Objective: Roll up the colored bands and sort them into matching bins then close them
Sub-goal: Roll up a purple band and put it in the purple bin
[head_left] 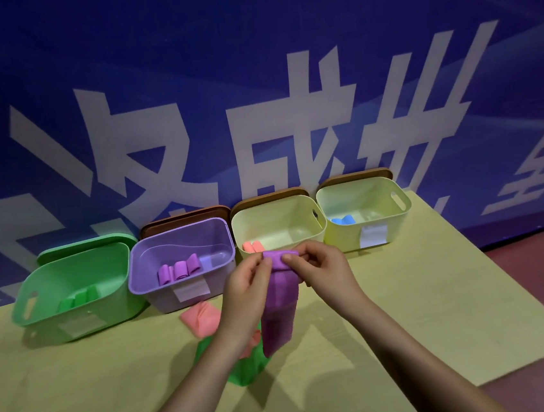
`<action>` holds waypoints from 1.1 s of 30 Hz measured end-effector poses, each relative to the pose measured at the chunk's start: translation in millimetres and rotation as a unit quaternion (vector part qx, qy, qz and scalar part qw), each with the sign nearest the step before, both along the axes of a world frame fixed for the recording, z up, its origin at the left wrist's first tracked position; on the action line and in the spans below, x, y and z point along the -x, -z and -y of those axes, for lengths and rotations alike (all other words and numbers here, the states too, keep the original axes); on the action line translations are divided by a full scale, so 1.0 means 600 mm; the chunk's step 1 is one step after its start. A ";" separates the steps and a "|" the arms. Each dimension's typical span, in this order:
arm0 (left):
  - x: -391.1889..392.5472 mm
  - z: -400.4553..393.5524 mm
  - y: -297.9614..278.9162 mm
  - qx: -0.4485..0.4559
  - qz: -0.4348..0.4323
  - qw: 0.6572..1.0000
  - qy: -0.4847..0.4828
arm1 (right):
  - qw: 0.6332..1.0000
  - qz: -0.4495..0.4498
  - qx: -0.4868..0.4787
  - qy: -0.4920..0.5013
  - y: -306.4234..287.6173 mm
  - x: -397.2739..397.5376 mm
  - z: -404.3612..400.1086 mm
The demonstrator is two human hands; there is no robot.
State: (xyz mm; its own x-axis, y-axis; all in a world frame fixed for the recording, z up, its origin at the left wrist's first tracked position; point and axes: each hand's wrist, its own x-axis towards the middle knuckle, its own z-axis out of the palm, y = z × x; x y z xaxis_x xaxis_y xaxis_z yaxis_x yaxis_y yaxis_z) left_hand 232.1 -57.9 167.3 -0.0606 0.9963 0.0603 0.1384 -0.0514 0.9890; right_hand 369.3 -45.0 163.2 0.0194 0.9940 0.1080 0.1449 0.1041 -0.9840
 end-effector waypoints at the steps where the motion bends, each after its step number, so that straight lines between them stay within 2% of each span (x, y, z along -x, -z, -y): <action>1: -0.001 0.000 0.000 -0.004 -0.009 1.000 0.014 | 1.000 -0.002 -0.003 0.008 0.001 0.000 -0.001; 5: 0.000 0.000 0.006 -0.014 0.015 1.000 0.015 | 1.000 -0.009 -0.022 0.000 -0.002 0.009 -0.002; 11: 0.022 -0.010 -0.014 -0.051 0.010 0.998 0.031 | 0.994 0.065 -0.083 -0.022 -0.018 0.023 -0.014; 14: 0.037 -0.015 -0.022 -0.064 0.006 0.997 0.040 | 0.990 0.064 -0.114 -0.055 -0.022 0.029 -0.023; 19: 0.059 -0.026 -0.023 -0.034 0.026 0.997 0.069 | 0.989 0.049 -0.115 -0.076 -0.020 0.041 -0.033; 24: 0.053 -0.021 -0.028 -0.051 0.037 0.997 0.037 | 0.989 0.056 -0.118 -0.075 -0.031 0.050 -0.028; 29: 0.043 -0.015 -0.021 -0.073 0.009 0.997 0.033 | 0.991 0.046 -0.110 -0.059 -0.026 0.044 -0.012; 31: 0.039 -0.014 -0.018 -0.064 0.049 0.996 0.042 | 0.992 0.040 -0.106 -0.051 -0.025 0.041 -0.004; 33: 0.036 -0.013 -0.018 -0.025 0.129 0.990 0.044 | 0.994 0.025 -0.095 -0.041 -0.029 0.041 0.003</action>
